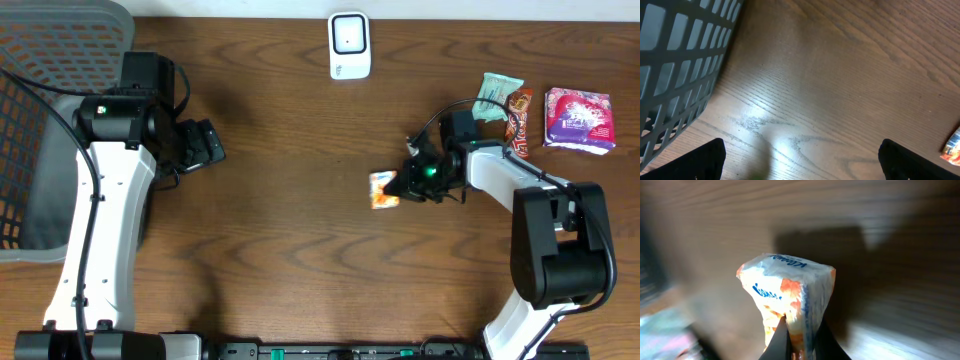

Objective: Scan the item barcode

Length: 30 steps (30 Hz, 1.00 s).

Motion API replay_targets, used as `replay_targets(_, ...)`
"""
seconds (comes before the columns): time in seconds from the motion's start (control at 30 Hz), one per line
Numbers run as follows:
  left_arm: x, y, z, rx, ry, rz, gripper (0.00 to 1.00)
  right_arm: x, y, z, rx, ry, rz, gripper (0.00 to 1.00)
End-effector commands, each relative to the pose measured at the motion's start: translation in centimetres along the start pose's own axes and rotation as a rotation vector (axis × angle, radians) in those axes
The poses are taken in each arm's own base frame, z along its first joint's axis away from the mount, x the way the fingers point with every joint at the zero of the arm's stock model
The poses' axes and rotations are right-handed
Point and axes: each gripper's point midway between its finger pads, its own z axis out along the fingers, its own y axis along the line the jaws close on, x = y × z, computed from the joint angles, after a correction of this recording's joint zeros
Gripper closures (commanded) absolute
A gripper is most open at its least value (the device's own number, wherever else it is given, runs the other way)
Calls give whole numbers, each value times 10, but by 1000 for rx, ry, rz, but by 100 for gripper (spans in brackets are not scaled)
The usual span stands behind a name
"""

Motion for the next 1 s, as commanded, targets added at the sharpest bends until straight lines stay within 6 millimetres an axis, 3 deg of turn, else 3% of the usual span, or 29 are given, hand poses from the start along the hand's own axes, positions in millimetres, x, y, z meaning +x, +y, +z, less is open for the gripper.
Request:
replay_targets(0.0,1,5,3,-22,8,2,2,13,80,-18,-488,91,-94,99)
replay_targets(0.07,1,5,3,-22,8,2,2,15,116,-44,-736,113,-219,99)
replay_targets(0.1,1,5,3,-22,8,2,2,14,122,-49,-768,122,-230,99)
replay_targets(0.57,1,5,3,-22,8,2,2,11,134,-45,-773,129,-284,99)
replay_targets(0.67,1,5,3,-22,8,2,2,6,130,-39,-724,131,-209,99)
replay_targets(0.83,1,5,3,-22,8,2,2,-30,145,-28,-542,-46,-209,99)
replay_targets(0.97,1,5,3,-22,8,2,2,-84,170,-49,-320,-373,-295,98)
